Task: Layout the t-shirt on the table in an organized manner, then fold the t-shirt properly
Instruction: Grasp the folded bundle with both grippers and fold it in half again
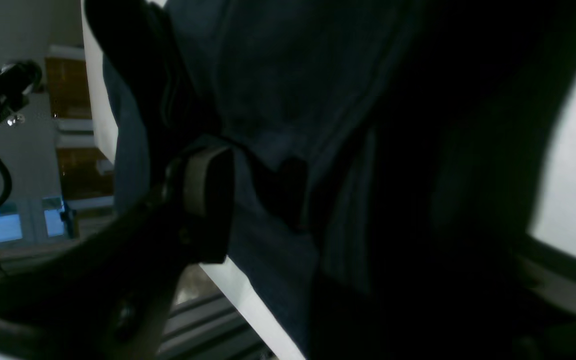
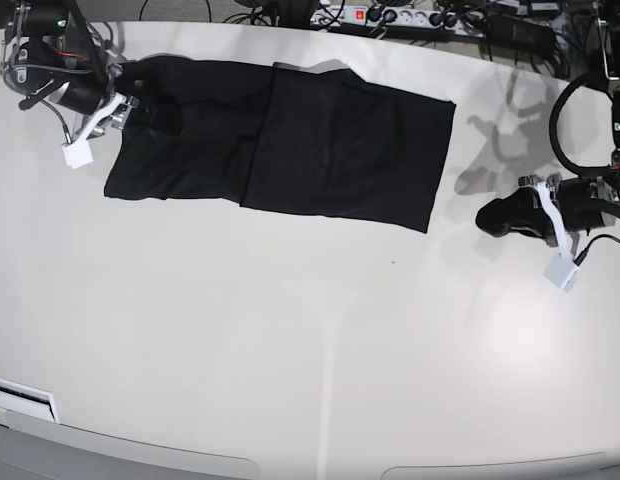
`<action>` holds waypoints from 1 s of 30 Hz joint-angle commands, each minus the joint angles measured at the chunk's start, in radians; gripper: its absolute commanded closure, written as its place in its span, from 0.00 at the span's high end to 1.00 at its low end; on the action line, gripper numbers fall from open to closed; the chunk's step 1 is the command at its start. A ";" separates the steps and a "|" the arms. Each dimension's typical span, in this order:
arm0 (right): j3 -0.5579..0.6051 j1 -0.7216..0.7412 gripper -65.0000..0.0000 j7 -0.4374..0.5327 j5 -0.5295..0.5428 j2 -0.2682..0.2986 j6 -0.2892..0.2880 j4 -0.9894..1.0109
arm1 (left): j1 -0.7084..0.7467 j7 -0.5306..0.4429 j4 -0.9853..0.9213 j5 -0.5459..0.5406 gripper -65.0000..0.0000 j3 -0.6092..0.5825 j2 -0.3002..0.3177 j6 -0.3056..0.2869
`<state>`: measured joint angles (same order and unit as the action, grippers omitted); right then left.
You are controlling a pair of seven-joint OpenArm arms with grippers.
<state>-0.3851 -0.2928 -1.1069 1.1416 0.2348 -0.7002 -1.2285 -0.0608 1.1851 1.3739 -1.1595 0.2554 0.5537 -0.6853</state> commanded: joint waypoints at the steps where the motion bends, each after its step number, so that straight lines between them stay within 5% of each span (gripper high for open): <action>1: 0.005 0.008 0.45 -0.010 -0.035 0.010 0.002 -0.006 | -0.014 -0.028 0.015 -0.027 0.00 0.007 0.019 -0.002; 4: 0.001 0.043 0.04 -0.023 -0.074 0.014 0.002 -0.009 | -0.014 -0.034 0.015 -0.026 0.00 0.007 0.020 -0.002; 5: -0.007 0.055 0.00 -0.046 -0.072 0.018 0.002 -0.016 | -0.014 -0.034 0.015 -0.026 0.00 0.007 0.020 -0.002; 11: -0.166 0.041 0.00 -0.209 -0.077 0.017 0.002 -0.230 | -0.015 -0.034 0.015 -0.018 0.00 0.008 0.034 -0.002; 18: -0.367 -0.071 0.00 -0.216 -0.097 0.016 0.002 -0.587 | -0.014 -0.034 0.015 -0.019 0.00 0.008 0.034 -0.002; 24: -0.339 -0.159 0.00 -0.216 0.090 -0.051 0.002 -0.872 | -0.014 -0.039 0.015 -0.019 0.00 0.008 0.028 -0.003; 30: -0.150 -0.156 0.00 -0.222 0.077 -0.166 0.002 -0.947 | -0.014 -0.045 0.015 -0.019 0.00 0.008 0.028 -0.002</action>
<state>-0.5297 -0.4511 -1.3506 1.1923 0.0631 -0.6930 -2.1609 -0.0608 1.1591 1.3739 -1.1549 0.2550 0.5648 -0.6853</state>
